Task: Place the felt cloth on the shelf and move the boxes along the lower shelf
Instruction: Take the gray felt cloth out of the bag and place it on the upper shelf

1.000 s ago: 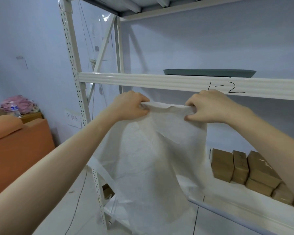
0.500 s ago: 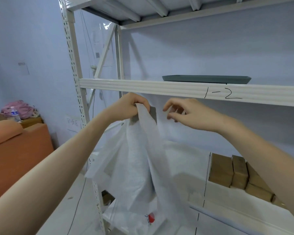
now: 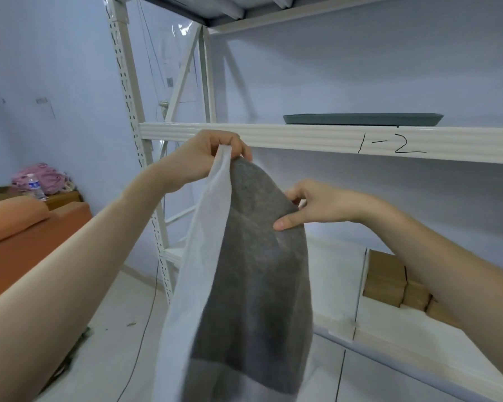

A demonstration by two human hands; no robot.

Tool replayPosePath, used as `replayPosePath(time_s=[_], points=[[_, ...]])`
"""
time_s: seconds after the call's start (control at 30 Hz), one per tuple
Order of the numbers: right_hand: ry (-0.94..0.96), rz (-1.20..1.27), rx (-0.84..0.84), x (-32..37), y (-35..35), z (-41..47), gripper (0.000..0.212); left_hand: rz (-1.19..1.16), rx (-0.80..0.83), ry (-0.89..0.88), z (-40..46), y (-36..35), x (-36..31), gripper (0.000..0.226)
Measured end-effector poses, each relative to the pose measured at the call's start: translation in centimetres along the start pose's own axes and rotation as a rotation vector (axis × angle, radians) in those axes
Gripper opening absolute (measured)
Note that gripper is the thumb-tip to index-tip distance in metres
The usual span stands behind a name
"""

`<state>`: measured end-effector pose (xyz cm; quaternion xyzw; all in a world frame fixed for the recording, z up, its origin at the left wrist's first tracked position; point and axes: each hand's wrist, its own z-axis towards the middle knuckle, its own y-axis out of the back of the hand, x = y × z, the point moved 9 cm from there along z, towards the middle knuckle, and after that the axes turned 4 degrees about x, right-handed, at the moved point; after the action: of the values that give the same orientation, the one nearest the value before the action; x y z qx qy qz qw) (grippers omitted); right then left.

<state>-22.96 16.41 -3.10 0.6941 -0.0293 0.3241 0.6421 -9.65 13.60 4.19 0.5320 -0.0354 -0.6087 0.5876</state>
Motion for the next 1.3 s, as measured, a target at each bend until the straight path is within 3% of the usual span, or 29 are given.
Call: replayPosePath(time_s=[0.13, 0.3, 0.47, 0.53, 0.63, 0.7, 0.8, 0.93, 1.03, 1.2, 1.3], points=[[-0.004, 0.038, -0.012, -0.2, 0.9, -0.6, 0.018, 0.013, -0.105, 0.138, -0.8, 2.1, 3.4, 0.051], [-0.027, -0.038, -0.099, -0.8, 2.5, -1.5, 0.003, 0.079, -0.208, 0.239, -2.0, 3.8, 6.3, 0.039], [-0.037, -0.212, -0.214, -1.4, 3.4, -1.8, 0.025, -0.033, -0.362, 0.185, -2.7, 5.3, 6.3, 0.024], [-0.023, -0.254, -0.227, -1.0, 3.4, -1.6, 0.028, 0.092, -0.259, 0.132, -1.6, 3.0, 4.3, 0.013], [-0.001, -0.305, -0.238, 0.3, 3.2, -1.1, 0.033, 0.441, 0.098, 0.096, 0.5, -3.9, 1.6, 0.060], [0.011, -0.333, -0.258, 0.9, 3.2, -0.8, 0.032, 0.577, 0.193, 0.047, 1.7, -7.1, 0.7, 0.069], [-0.008, -0.416, -0.271, 0.6, 3.5, -1.2, 0.029, 0.622, 0.114, 0.023, 2.9, -7.8, 0.3, 0.038], [-0.066, -0.396, -0.226, -1.0, 4.1, -2.2, 0.036, 0.650, 0.100, 0.033, 3.5, -7.1, 0.4, 0.040], [-0.114, -0.318, -0.156, -2.3, 3.9, -3.0, 0.023, 0.672, 0.129, 0.067, 3.5, -6.5, 0.8, 0.031], [-0.116, -0.290, -0.158, -2.9, 4.1, -3.5, 0.045, 0.660, 0.160, 0.121, 3.2, -5.5, 2.2, 0.027], [-0.095, -0.315, -0.176, -2.4, 3.8, -3.1, 0.039, 0.603, 0.189, 0.113, 2.8, -6.2, 2.1, 0.032]])
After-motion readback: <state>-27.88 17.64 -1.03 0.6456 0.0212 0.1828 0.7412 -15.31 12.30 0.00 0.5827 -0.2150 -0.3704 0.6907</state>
